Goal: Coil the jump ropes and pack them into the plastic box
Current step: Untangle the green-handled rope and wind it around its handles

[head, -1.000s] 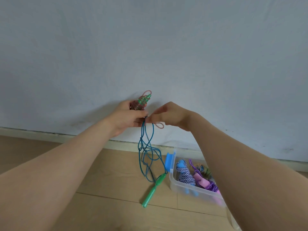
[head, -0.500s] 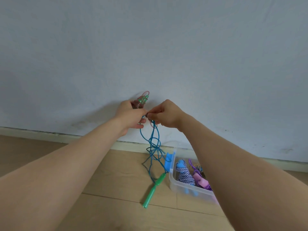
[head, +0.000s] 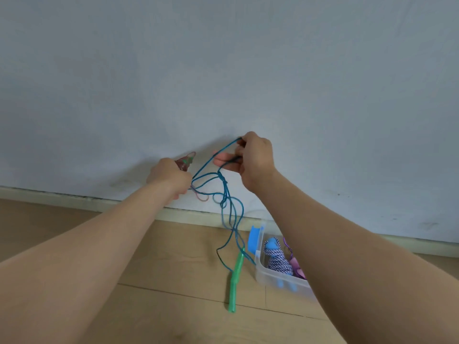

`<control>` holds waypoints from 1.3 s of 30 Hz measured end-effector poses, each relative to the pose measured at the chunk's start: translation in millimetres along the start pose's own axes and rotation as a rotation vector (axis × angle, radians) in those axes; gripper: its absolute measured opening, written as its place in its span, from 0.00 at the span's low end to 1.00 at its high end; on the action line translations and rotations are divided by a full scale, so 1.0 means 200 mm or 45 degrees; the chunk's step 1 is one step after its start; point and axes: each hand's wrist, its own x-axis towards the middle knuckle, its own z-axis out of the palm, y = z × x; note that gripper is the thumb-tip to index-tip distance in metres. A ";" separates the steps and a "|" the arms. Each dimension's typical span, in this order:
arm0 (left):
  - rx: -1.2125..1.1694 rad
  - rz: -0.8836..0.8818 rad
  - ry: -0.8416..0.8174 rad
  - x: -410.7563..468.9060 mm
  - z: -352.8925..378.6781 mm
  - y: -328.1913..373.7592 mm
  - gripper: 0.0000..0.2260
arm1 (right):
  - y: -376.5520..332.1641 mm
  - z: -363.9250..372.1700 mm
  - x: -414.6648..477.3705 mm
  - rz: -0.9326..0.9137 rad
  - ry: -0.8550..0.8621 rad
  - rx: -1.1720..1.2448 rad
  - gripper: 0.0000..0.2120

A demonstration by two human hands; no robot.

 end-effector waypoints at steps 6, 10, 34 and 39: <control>0.026 0.037 0.141 0.02 -0.06 -0.02 0.16 | -0.05 -0.03 0.03 -0.747 0.353 -1.100 0.12; -0.673 -0.091 0.093 0.05 -0.12 -0.03 0.16 | -0.08 -0.24 0.06 -1.371 0.144 -1.968 0.13; -0.762 0.236 -0.356 -0.25 -0.05 0.26 0.10 | -0.14 -0.20 -0.07 0.106 -0.559 -1.833 0.32; -0.682 0.329 -0.497 -0.28 -0.08 0.26 0.14 | -0.11 -0.16 -0.07 0.049 -0.781 -1.392 0.27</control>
